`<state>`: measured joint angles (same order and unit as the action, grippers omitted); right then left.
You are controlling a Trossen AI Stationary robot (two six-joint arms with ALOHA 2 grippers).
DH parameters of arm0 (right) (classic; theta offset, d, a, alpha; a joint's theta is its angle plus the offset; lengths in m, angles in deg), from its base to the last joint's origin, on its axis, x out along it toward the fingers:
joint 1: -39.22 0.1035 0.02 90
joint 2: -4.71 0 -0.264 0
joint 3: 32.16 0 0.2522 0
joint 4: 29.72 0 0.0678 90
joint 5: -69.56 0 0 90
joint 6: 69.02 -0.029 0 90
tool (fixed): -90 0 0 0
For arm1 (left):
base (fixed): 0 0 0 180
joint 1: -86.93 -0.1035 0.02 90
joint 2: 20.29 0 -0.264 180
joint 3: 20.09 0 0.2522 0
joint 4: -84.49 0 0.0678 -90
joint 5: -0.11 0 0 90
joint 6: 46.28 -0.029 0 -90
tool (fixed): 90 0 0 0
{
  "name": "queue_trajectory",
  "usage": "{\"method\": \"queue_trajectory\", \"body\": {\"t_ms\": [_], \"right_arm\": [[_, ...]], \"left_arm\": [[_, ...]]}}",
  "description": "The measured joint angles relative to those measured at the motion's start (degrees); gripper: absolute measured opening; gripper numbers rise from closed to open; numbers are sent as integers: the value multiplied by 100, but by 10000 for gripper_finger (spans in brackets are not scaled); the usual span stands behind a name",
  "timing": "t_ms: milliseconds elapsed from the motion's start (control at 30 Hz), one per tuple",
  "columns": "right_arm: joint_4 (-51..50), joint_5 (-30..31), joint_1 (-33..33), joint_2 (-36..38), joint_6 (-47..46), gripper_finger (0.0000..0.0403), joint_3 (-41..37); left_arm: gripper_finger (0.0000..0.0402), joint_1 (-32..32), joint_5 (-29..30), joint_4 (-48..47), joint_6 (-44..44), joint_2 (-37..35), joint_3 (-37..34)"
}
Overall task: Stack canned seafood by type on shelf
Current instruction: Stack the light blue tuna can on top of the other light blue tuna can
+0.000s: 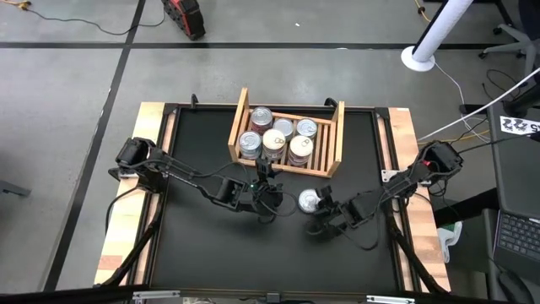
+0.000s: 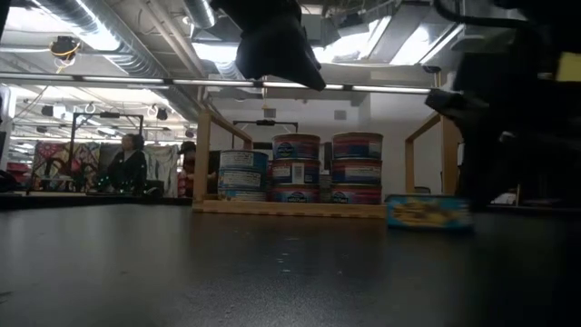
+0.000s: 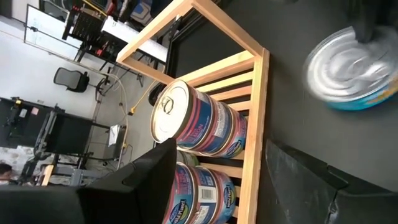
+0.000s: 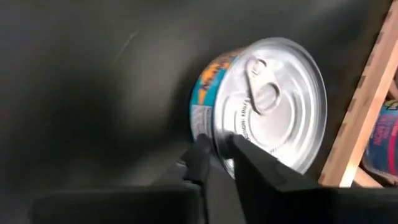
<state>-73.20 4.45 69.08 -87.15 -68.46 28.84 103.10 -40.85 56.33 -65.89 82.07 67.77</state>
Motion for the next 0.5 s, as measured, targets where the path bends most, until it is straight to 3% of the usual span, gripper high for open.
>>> {"method": "queue_trajectory", "body": {"t_ms": [167,500], "right_arm": [[203,-33,-273,9,143,8,7],[665,-160,-664,-4,297,3,-4]], "left_arm": [[244,111,0,10,-138,0,0],[244,406,0,25,-188,0,0]]}}
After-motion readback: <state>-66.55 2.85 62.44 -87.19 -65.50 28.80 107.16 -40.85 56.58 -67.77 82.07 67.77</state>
